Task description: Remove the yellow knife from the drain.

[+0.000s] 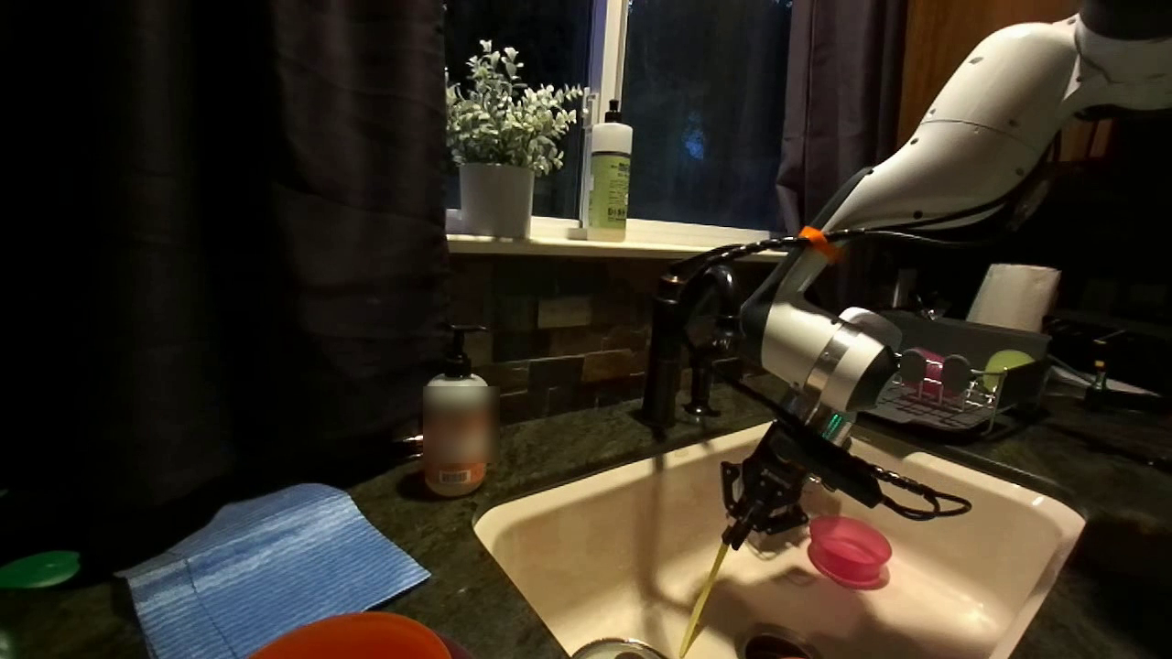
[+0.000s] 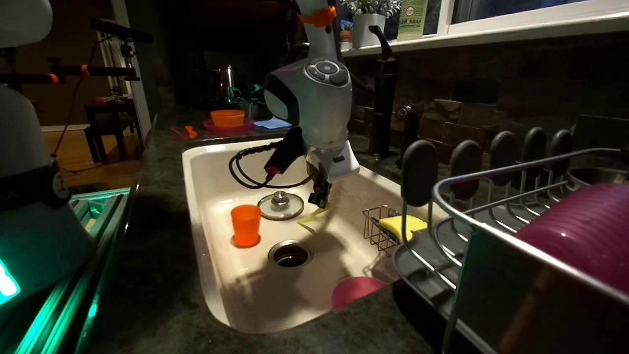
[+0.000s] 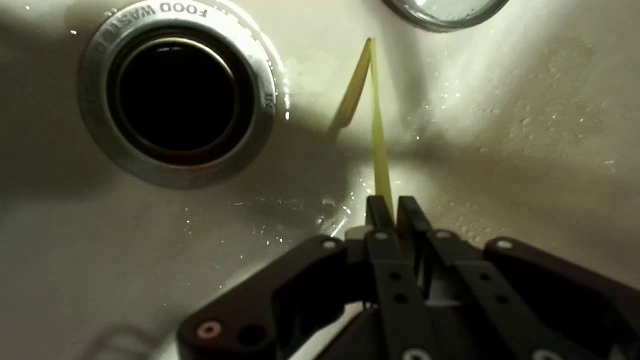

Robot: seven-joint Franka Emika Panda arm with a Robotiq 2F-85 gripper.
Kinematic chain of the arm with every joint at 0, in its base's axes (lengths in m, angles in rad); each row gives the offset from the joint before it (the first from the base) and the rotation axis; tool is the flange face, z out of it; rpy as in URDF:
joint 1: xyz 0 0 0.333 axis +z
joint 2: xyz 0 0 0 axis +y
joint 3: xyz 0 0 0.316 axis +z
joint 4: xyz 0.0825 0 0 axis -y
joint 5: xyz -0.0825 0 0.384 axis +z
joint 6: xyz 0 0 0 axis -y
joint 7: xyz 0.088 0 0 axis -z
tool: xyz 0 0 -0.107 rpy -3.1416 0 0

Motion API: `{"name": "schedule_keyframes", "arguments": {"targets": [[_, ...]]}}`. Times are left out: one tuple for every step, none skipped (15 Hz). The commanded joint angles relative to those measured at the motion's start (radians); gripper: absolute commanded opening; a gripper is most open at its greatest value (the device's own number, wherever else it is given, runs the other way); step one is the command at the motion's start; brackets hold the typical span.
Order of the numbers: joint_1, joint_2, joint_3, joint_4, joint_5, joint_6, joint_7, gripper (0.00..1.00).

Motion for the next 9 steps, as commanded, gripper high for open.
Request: {"name": "schedule_keyframes", "arguments": {"targets": [[0.001,0.080,0.013,0.035,0.044,0.084,-0.061,0.02],[0.001,0.092,0.018,0.042,0.044,0.101,-0.063,0.02],[0.000,0.105,0.021,0.049,0.043,0.116,-0.065,0.02],[-0.001,0.118,0.026,0.056,0.042,0.130,-0.065,0.02],[-0.001,0.130,0.030,0.062,0.041,0.140,-0.065,0.02],[-0.002,0.142,0.035,0.069,0.041,0.154,-0.065,0.02],[-0.006,0.154,0.040,0.076,0.042,0.163,-0.065,0.02],[-0.009,0.165,0.046,0.083,0.041,0.170,-0.065,0.02],[-0.017,0.176,0.055,0.092,0.046,0.177,-0.071,0.02]]}}
